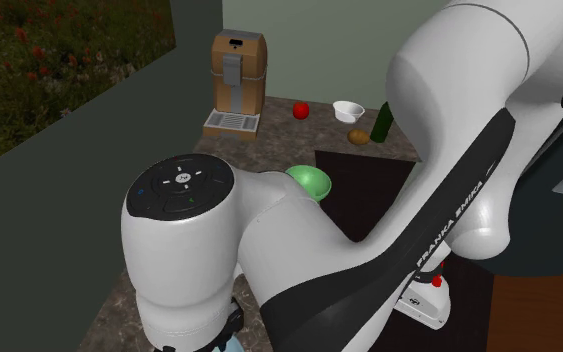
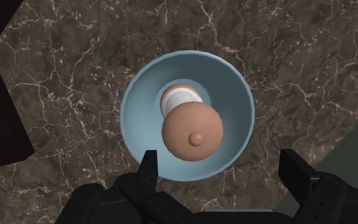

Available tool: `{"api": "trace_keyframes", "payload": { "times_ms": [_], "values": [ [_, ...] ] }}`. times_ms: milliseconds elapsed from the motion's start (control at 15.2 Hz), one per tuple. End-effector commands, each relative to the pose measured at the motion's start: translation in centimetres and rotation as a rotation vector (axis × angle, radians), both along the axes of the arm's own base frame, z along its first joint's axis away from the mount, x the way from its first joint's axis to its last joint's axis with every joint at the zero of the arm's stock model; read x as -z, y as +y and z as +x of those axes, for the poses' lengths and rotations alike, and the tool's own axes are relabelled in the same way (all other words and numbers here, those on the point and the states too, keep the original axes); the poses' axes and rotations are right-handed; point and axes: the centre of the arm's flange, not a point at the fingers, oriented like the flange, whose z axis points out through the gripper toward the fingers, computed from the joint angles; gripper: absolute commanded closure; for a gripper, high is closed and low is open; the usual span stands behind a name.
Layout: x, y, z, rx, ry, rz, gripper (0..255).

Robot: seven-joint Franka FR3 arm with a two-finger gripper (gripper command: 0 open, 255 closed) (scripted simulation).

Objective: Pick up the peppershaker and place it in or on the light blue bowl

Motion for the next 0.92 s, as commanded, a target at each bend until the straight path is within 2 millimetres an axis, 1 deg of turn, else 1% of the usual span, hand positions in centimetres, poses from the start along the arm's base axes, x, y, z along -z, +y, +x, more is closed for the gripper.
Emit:
{"api": "trace_keyframes", "payload": {
  "times_ms": [0,66,264,330,858],
  "values": [
    [0.0,0.0,0.0,0.0,0.0,0.0,0],
    [0.0,0.0,0.0,0.0,0.0,0.0,0],
    [-3.9,-0.5,0.0,0.0,0.0,0.0,0],
    [-5.0,-0.6,0.0,0.0,0.0,0.0,0],
    [-5.0,-0.6,0.0,0.0,0.0,0.0,0]
  ]
}}
